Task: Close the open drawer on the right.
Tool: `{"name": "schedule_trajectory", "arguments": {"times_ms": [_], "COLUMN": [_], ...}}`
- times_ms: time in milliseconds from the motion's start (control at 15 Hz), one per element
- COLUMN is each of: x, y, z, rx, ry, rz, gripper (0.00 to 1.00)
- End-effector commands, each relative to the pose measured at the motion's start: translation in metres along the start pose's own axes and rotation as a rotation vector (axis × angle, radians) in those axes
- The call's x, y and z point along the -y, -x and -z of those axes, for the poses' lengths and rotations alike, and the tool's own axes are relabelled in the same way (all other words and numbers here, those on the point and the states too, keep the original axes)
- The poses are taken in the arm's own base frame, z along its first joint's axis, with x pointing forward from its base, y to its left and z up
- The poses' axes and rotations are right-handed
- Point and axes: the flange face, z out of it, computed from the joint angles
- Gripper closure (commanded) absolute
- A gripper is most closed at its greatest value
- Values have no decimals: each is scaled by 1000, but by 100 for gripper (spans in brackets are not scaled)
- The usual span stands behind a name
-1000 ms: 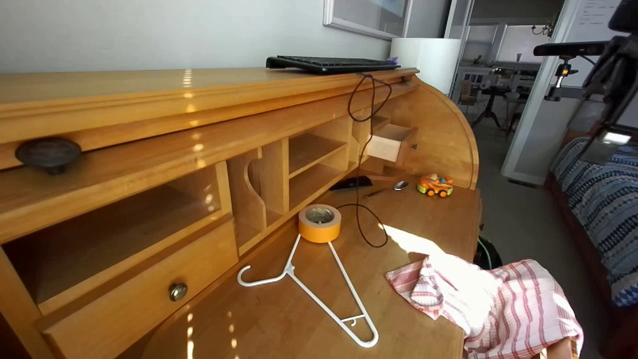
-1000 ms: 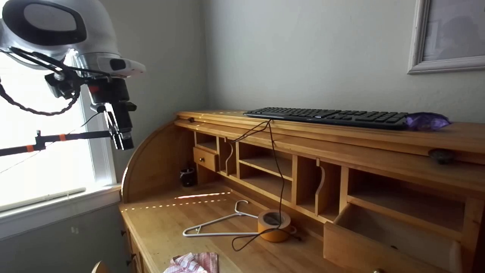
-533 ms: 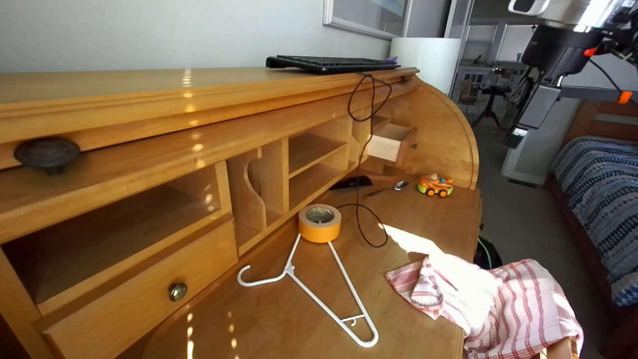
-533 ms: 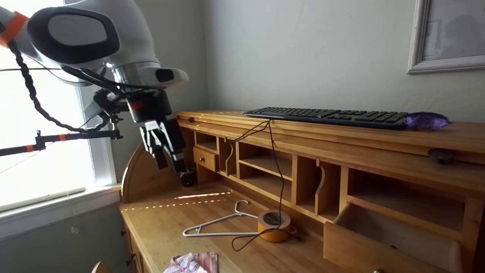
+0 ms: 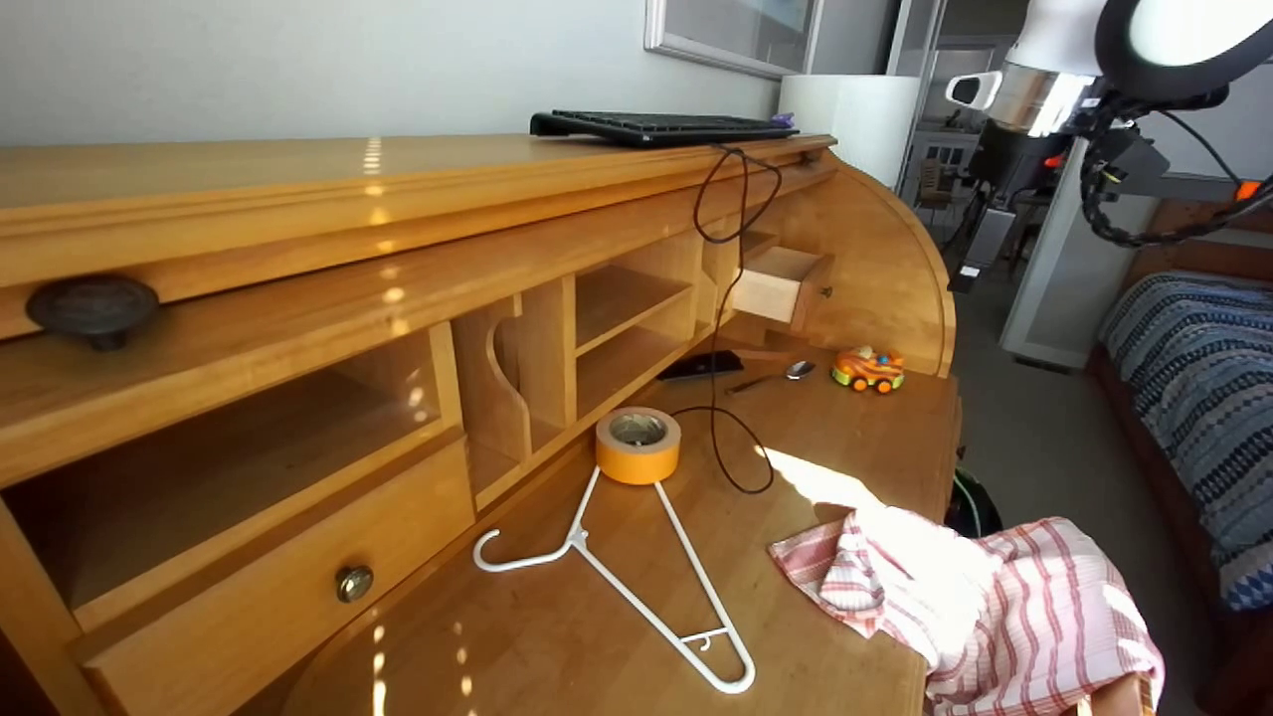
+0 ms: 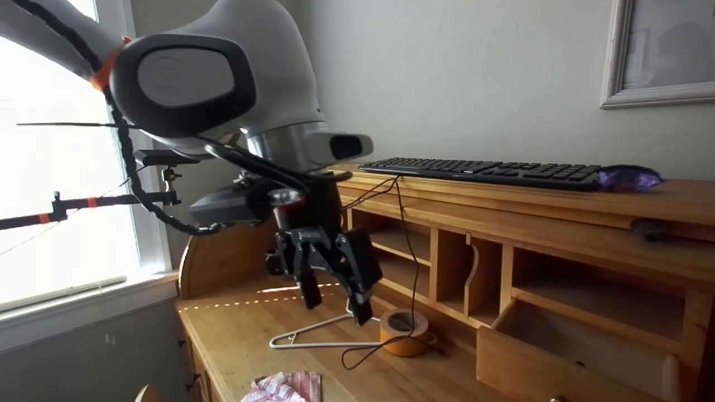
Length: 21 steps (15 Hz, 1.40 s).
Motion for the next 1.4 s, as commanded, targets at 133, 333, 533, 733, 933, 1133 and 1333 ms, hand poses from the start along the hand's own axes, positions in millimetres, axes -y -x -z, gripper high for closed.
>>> {"name": "schedule_trajectory", "arguments": {"times_ms": [133,333,533,733,933,1133,1333], "x": [-15,6,-4,-33,-59,-82,-99], "y": [-9,-4,-14,-17,-14,-15,-26], "z": [-16,-2,3,-2,-13,-26,-39], "rx": [22,-31,-59,-63,-53,-53,-93], "ry": [-4,-72,-94,-74,-44,-12,69], "rz": [27,123,227,238,211,159,153], "gripper": [0,0,25,42,65,89,100]}}
